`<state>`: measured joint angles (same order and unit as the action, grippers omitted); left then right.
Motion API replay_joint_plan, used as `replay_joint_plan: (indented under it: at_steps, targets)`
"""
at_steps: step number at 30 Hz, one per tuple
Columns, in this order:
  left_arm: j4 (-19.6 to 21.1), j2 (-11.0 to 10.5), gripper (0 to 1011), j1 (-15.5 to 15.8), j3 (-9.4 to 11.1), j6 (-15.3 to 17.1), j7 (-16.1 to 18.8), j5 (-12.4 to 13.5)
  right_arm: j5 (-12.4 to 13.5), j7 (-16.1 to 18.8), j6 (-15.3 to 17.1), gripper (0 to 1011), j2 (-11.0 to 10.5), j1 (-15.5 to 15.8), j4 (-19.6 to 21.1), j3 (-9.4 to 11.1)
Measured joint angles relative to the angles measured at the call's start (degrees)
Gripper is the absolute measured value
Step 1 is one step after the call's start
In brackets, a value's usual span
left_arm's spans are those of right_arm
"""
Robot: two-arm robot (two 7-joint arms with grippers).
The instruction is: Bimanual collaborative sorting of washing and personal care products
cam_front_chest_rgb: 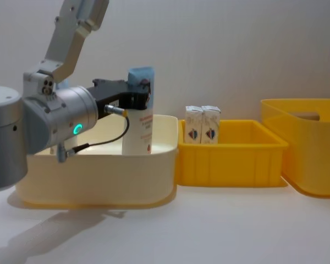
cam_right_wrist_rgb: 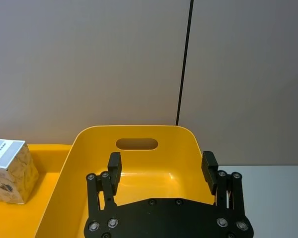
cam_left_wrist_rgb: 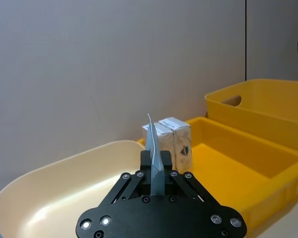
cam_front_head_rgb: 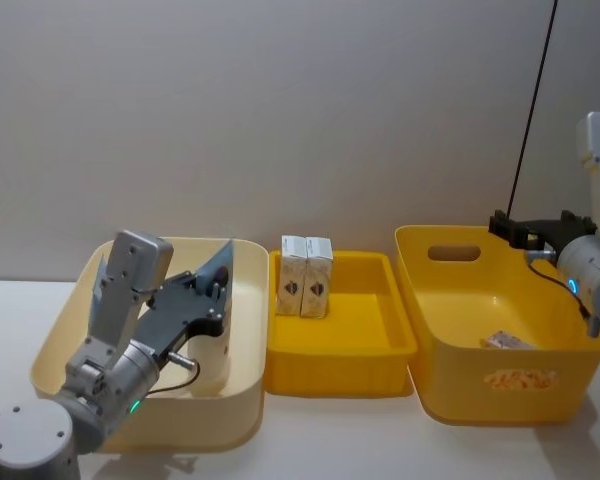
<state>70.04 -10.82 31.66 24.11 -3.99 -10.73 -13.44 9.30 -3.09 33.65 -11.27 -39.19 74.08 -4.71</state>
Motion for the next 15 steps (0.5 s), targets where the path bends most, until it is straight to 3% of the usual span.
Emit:
replay_joint_plan:
  at_steps: [15]
  targets:
    - [0.2,1.2,116,2.8,-0.9,-6.0,1.3,2.4,0.0,0.0,0.0,1001,0.0,0.0,0.0,0.0]
